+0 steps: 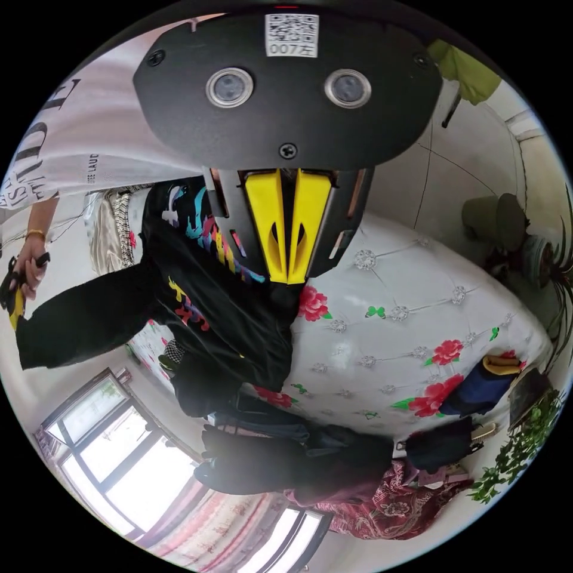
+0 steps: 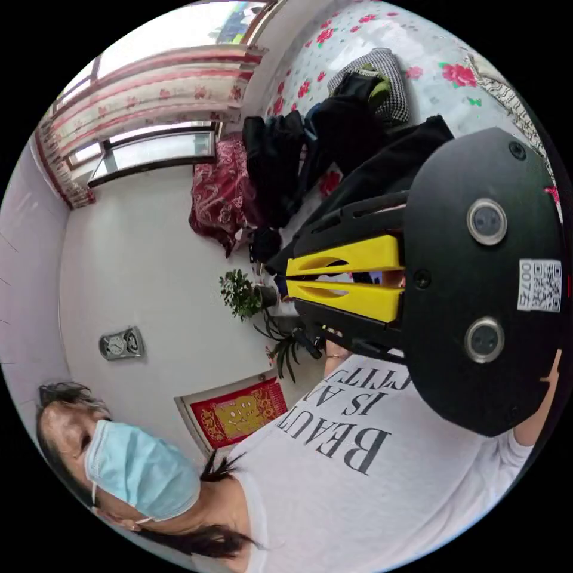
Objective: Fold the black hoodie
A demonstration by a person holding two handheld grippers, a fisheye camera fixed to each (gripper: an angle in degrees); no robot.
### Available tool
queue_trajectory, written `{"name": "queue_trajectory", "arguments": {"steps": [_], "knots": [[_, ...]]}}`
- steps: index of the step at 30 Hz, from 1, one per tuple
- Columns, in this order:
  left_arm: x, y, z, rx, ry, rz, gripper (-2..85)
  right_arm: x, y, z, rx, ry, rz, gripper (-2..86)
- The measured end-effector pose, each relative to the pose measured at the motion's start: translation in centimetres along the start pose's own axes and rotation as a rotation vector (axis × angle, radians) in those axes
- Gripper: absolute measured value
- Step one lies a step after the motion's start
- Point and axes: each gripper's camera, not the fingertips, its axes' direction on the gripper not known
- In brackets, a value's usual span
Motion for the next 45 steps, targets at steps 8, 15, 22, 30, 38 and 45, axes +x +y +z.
{"name": "queue_trajectory", "arguments": {"steps": [8, 15, 22, 30, 38, 45], "knots": [[-1.9, 4.1, -2.3, -0.016, -0.022, -0.059, -0.9, -2.8, 12.6, 32.7, -0.452, -0.225, 0.21, 3.6], [2.1, 4.2, 2.0, -0.112, -0.004, 0.048, -0.3, 5.7, 22.5, 23.3, -0.498, 0.225, 0.414, 5.5], [7.1, 0.1, 7.1, -0.158, 0.051, 0.116, 1.6, 13.0, 28.6, 16.3, -0.461, 0.263, 0.636, 7.3], [12.9, -16.4, 10.3, -0.05, 0.061, 0.342, 6.7, 25.5, 15.9, 8.7, -0.143, 0.385, 0.607, 10.8], [18.1, -31.4, 21.2, -0.044, 0.143, 0.512, 9.7, 36.6, 5.2, 15.7, -0.256, 0.53, 0.538, 15.1], [18.3, -35.7, 30.7, -0.087, 0.198, 0.526, 9.9, 45.6, 4.0, 25.2, -0.412, 0.537, 0.501, 5.5]]}}
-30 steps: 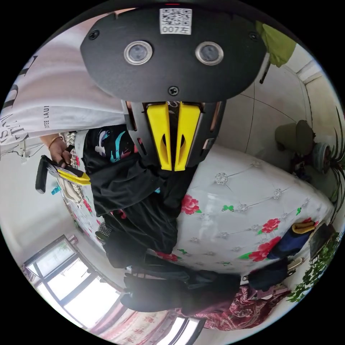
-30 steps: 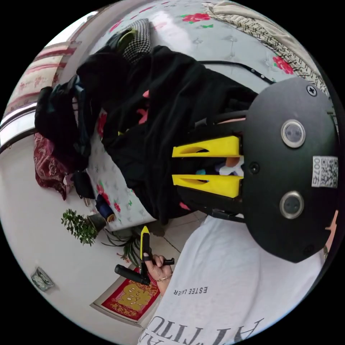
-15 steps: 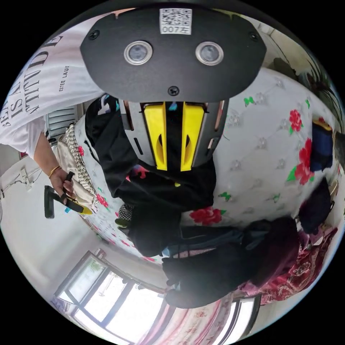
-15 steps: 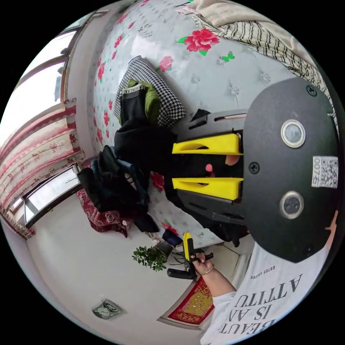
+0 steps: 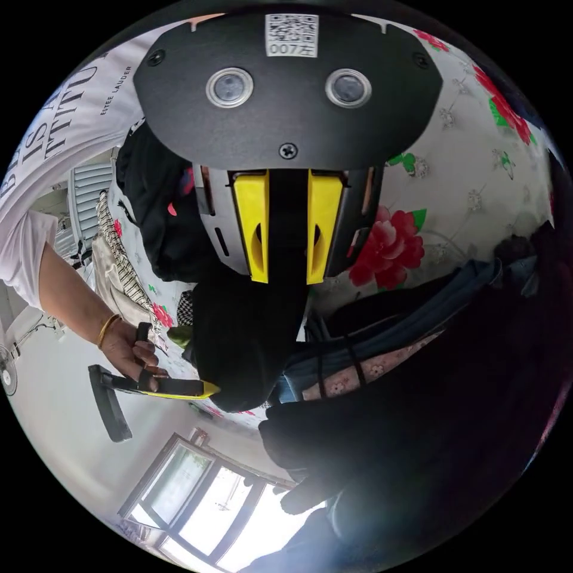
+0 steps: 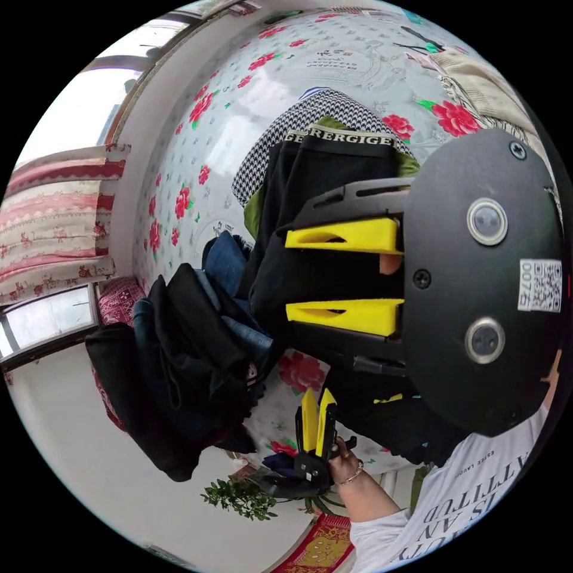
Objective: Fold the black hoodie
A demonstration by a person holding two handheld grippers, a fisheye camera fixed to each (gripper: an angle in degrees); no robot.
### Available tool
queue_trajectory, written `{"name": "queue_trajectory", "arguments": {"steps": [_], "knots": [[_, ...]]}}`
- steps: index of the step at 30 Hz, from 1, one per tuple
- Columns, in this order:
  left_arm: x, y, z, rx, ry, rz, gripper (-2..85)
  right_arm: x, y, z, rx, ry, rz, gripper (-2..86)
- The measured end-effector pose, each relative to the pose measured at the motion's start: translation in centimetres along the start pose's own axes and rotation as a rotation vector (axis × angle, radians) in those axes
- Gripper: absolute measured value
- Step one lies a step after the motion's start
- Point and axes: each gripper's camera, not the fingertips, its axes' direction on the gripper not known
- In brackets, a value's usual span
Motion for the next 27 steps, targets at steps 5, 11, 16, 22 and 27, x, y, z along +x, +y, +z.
{"name": "queue_trajectory", "arguments": {"steps": [5, 11, 16, 22, 27], "knots": [[0.1, 3.3, -1.2, 0.045, 0.08, -0.007, 10.5, -5.7, 2.2, -7.6, 0.173, -0.126, -0.203, 1.0], [5.8, 10.2, -9.1, 0.138, 0.092, 0.052, 9.1, -20.6, 13.8, -22.0, 0.242, -0.401, -0.576, 0.3], [10.9, 18.0, -12.1, 0.029, 0.039, 0.049, 7.3, -31.8, 25.4, -22.3, 0.1, -0.454, -0.634, 0.4], [14.5, 25.0, -12.6, -0.075, -0.006, -0.023, 6.3, -38.8, 38.8, -7.6, -0.264, -0.404, -0.529, 1.8], [20.3, 24.6, -11.2, -0.094, 0.156, 0.07, 7.1, -42.1, 39.9, -4.4, -0.391, -0.434, -0.556, 3.0]]}}
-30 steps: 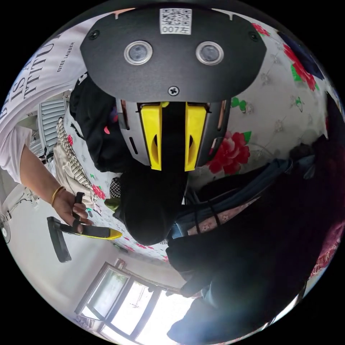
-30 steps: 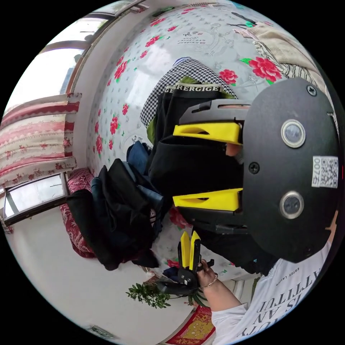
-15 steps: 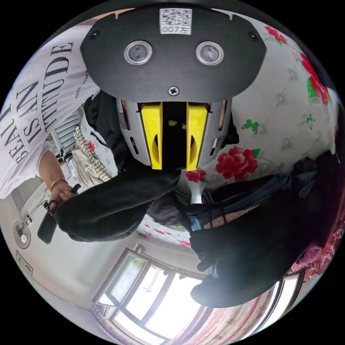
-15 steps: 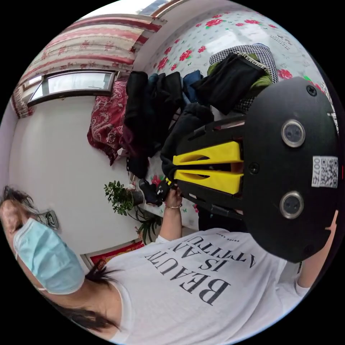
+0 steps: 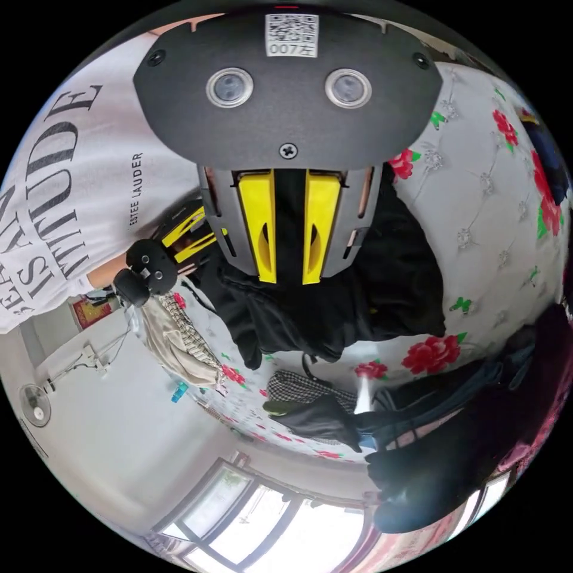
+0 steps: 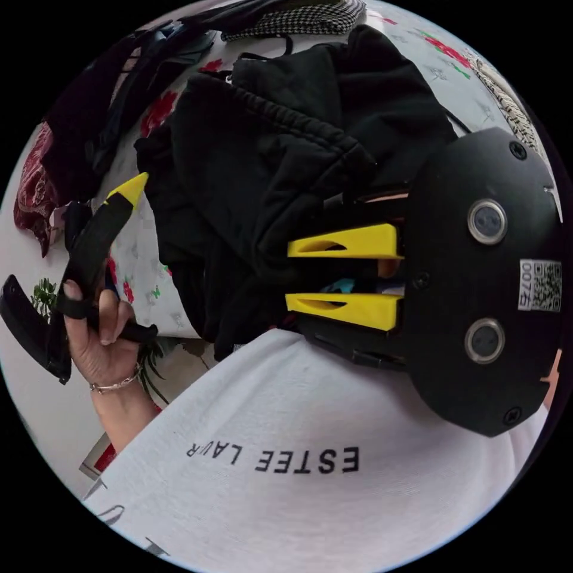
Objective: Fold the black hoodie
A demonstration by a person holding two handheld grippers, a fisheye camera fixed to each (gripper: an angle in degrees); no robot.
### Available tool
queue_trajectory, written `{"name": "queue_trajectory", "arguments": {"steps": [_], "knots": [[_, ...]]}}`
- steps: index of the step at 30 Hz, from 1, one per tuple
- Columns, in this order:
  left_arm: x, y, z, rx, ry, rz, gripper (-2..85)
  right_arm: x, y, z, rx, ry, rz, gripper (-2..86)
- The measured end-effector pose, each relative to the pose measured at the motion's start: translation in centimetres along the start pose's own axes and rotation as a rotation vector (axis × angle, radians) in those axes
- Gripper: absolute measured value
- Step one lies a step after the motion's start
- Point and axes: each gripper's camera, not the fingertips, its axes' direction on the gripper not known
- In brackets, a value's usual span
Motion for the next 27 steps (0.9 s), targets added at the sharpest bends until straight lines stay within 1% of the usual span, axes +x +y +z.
{"name": "queue_trajectory", "arguments": {"steps": [2, 3, 4, 6, 7, 8, 9, 11, 13, 15, 16, 18, 19, 21, 23, 25, 27], "knots": [[2.4, -0.9, 2.0, -0.045, 0.078, 0.069, 7.4, -1.2, -0.7, -1.6, 0.011, 0.036, -0.069, 3.3], [4.0, -1.3, 3.9, -0.105, 0.111, 0.126, 7.6, -1.4, -0.9, -2.0, -0.006, 0.046, -0.094, 3.4], [4.7, -1.4, 5.2, -0.146, 0.109, 0.152, 7.6, -1.3, -1.0, -1.9, -0.019, 0.04, -0.095, 3.6], [6.1, 0.1, 12.2, -0.36, 0.035, 0.221, 8.3, 1.0, -0.3, 0.2, -0.09, -0.037, -0.033, 4.0], [6.1, 0.7, 13.9, -0.413, 0.015, 0.222, 8.2, 1.8, 0.2, 1.1, -0.112, -0.064, -0.01, 4.2], [6.5, 1.5, 14.6, -0.382, 0.021, 0.238, 8.0, 3.2, 1.2, 2.7, -0.139, -0.111, 0.047, 4.5], [6.8, 1.6, 13.7, -0.361, 0.015, 0.236, 8.0, 4.1, 2.2, 1.8, -0.062, -0.131, 0.103, 4.8], [7.0, 1.3, 11.4, -0.348, 0.009, 0.211, 7.7, 5.0, 3.3, -0.7, 0.014, -0.155, 0.182, 5.2], [6.8, 2.3, 7.1, -0.243, 0.008, 0.187, 7.1, 5.3, 5.5, -4.3, 0.134, -0.149, 0.257, 5.6], [4.3, 5.5, 1.5, -0.141, -0.039, 0.057, 6.8, 5.4, 10.7, -8.9, 0.275, -0.129, 0.37, 6.0], [3.4, 6.7, 0.2, -0.119, -0.056, 0.015, 6.9, 5.5, 12.3, -9.8, 0.298, -0.115, 0.405, 6.1], [-0.7, 12.7, -4.5, -0.06, -0.137, -0.198, 7.6, 5.5, 19.6, -12.2, 0.342, -0.032, 0.559, 6.7], [-1.8, 14.3, -5.5, -0.056, -0.153, -0.253, 7.9, 5.4, 21.6, -12.5, 0.338, -0.01, 0.602, 6.9], [-4.9, 21.1, -8.8, -0.066, -0.22, -0.43, 9.9, 4.9, 29.5, -13.1, 0.295, 0.04, 0.789, 7.6], [-6.3, 25.7, -10.4, -0.096, -0.252, -0.522, 11.1, 3.6, 35.1, -13.3, 0.302, 0.051, 0.916, 8.3], [-7.0, 29.3, -11.2, -0.142, -0.251, -0.567, 12.2, 2.3, 40.0, -12.7, 0.295, 0.041, 1.034, 9.1], [-7.8, 32.3, -10.3, -0.224, -0.189, -0.585, 14.2, 0.9, 44.8, -10.9, 0.262, 0.002, 1.166, 10.1]]}}
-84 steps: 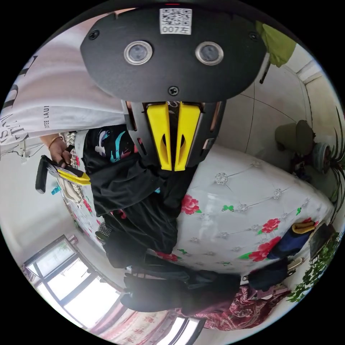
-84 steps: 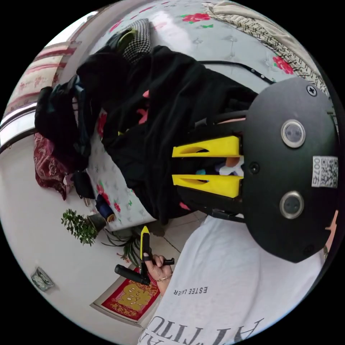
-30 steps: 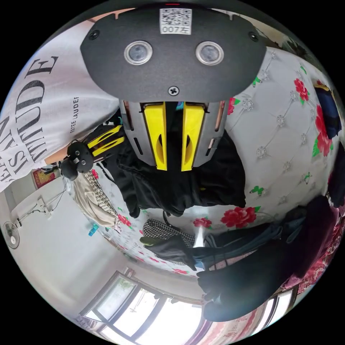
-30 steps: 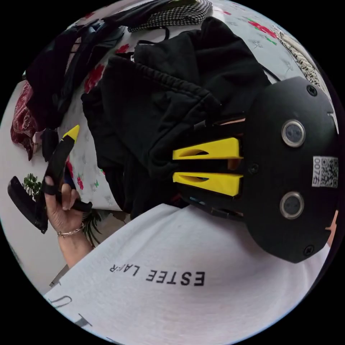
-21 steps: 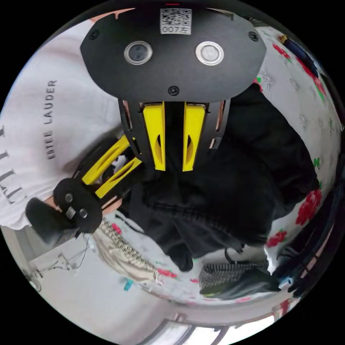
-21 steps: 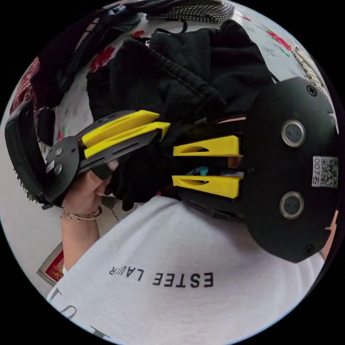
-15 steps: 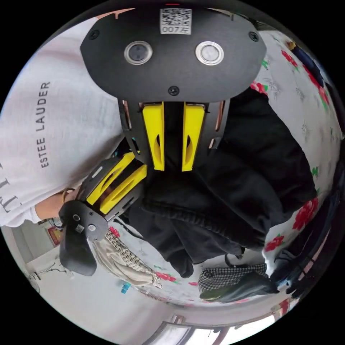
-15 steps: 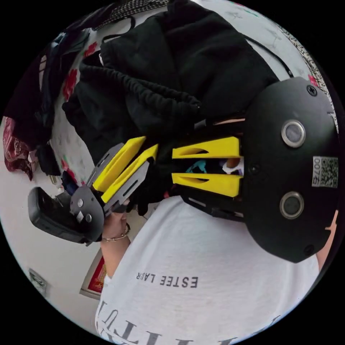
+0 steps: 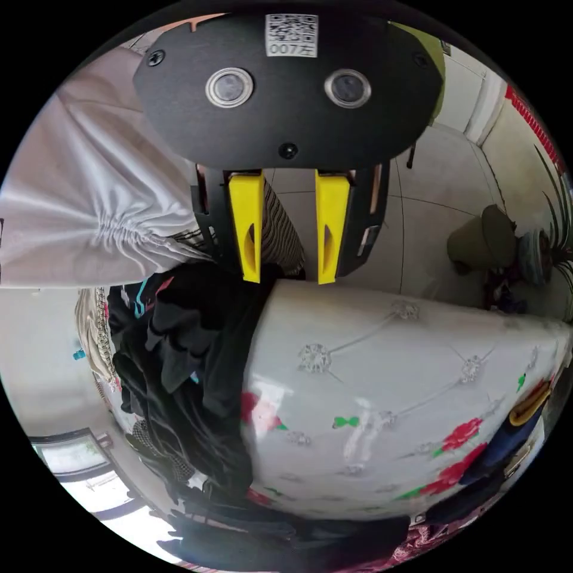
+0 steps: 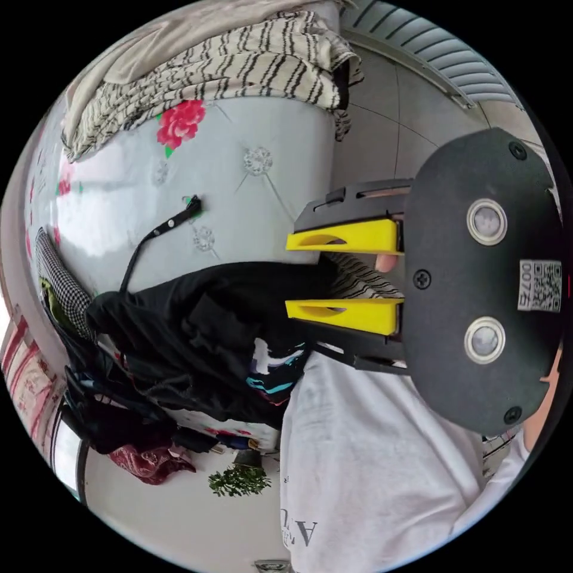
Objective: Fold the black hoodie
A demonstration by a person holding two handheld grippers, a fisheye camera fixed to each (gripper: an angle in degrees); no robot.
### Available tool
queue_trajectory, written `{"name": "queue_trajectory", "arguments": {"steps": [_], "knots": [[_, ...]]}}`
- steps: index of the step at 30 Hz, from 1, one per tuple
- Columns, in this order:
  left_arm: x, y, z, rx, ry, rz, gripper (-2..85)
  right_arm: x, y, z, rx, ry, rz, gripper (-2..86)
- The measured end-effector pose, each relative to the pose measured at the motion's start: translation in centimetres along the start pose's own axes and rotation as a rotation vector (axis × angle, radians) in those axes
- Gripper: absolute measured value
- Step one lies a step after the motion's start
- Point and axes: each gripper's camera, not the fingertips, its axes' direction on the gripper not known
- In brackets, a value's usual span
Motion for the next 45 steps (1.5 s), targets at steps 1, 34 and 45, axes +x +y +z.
{"name": "queue_trajectory", "arguments": {"steps": [1, 34, 45], "knots": [[-0.3, 0.2, 0.6, -0.024, 0.007, 0.007, 14.6, 0.8, 0.7, 0.3, -0.006, -0.006, 0.025, 10.3], [-4.9, -16.7, -27.8, 0.18, 1.025, 0.607, 0.0, 6.3, -11.2, -12.6, -0.01, -0.997, -0.373, -0.1], [-12.3, -29.0, -25.0, 0.585, 0.59, -0.204, 10.6, 6.8, -21.9, -10.2, 0.477, -0.562, 0.117, 5.2]]}}
